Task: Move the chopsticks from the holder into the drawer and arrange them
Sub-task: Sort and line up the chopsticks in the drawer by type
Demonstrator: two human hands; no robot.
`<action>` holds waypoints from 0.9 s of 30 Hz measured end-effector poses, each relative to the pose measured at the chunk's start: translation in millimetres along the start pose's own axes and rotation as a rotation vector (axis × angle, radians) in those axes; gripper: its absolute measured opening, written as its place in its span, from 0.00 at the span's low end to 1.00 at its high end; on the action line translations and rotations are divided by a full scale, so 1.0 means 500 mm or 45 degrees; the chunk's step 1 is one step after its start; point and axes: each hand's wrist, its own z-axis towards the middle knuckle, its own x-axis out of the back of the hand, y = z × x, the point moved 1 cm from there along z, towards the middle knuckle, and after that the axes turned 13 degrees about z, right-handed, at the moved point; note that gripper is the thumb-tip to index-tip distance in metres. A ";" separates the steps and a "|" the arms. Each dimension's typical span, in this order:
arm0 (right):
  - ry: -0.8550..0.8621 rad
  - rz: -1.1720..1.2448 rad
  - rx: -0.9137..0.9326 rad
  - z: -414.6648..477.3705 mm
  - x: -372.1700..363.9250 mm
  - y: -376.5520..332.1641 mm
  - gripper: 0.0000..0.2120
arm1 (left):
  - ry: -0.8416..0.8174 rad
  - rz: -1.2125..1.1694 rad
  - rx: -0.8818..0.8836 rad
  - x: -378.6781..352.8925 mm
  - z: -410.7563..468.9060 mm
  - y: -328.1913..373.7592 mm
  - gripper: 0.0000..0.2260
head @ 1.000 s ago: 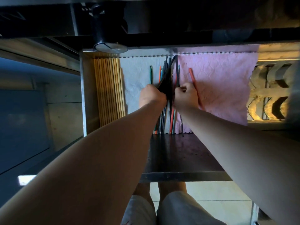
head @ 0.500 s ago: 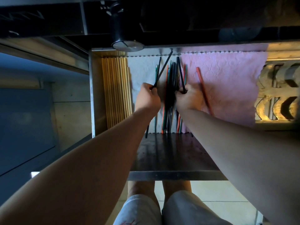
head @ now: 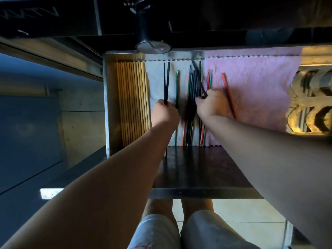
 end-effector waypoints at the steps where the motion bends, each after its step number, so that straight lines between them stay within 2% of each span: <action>1: -0.003 0.012 -0.035 0.003 0.002 -0.005 0.15 | -0.017 0.000 0.018 -0.001 0.000 0.004 0.13; 4: -0.001 0.129 -0.107 0.003 0.018 -0.017 0.16 | -0.062 0.046 0.054 -0.004 -0.003 0.016 0.15; 9: -0.032 0.311 -0.036 -0.020 0.045 -0.016 0.13 | -0.116 0.070 0.017 -0.008 -0.013 0.037 0.16; 12: -0.081 0.382 0.004 -0.046 0.055 -0.016 0.11 | -0.191 -0.043 -0.041 -0.003 -0.022 0.032 0.15; 15: -0.214 0.526 -0.075 -0.070 0.030 -0.023 0.04 | -0.261 -0.157 -0.028 0.011 -0.024 0.013 0.13; 17: -0.240 0.653 -0.135 -0.076 -0.002 -0.031 0.06 | -0.280 -0.275 0.031 0.033 -0.025 0.004 0.11; 20: -0.329 0.676 -0.167 -0.078 -0.039 -0.048 0.09 | -0.273 -0.391 0.095 0.059 -0.014 -0.020 0.07; 24: -0.432 0.675 -0.262 -0.082 -0.073 -0.079 0.09 | -0.251 -0.322 0.147 0.080 0.015 -0.061 0.07; 27: -0.482 0.589 -0.301 -0.079 -0.103 -0.090 0.06 | -0.176 -0.111 0.081 0.092 0.035 -0.088 0.10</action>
